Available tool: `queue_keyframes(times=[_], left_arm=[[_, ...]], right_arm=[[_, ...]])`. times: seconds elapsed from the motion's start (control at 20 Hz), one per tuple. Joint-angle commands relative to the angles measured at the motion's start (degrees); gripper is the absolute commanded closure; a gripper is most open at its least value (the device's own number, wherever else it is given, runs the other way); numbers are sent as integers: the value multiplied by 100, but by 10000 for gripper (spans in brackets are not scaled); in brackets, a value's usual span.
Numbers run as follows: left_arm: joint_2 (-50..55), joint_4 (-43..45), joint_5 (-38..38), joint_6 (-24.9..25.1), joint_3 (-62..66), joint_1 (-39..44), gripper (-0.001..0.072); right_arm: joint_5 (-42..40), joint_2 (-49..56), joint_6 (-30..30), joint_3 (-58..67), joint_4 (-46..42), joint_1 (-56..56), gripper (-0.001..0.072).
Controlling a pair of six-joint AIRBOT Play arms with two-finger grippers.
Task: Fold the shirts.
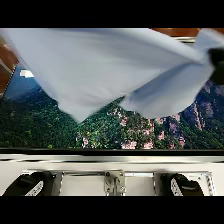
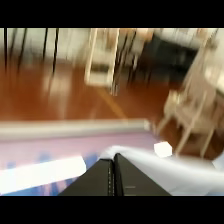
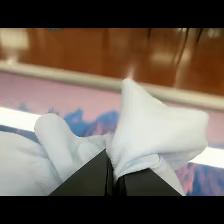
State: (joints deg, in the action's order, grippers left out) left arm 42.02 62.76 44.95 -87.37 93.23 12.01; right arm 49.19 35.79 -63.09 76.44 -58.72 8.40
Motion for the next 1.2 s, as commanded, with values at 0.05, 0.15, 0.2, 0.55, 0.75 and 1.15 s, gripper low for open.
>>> queue_keyframes(times=[0.05,0.15,0.2,0.55,0.75,1.15], left_arm=[[-625,236,173,-96,953,-199,673],[-621,529,872,-98,949,-199,673],[-579,763,1298,-105,933,-199,673],[-146,2083,2603,-623,-868,-201,672],[846,2636,2529,-1246,-1895,-372,672],[3523,1576,1932,-1596,-1893,-1086,672]], right_arm=[[-179,-741,-85,946,-334,0,655],[-107,-879,-90,981,-341,0,655],[-13,-894,-92,979,-380,0,655],[2811,463,-181,925,-1154,0,655],[2570,2173,-704,168,-918,-7,655],[-170,5324,-809,-133,1971,-7,655]])
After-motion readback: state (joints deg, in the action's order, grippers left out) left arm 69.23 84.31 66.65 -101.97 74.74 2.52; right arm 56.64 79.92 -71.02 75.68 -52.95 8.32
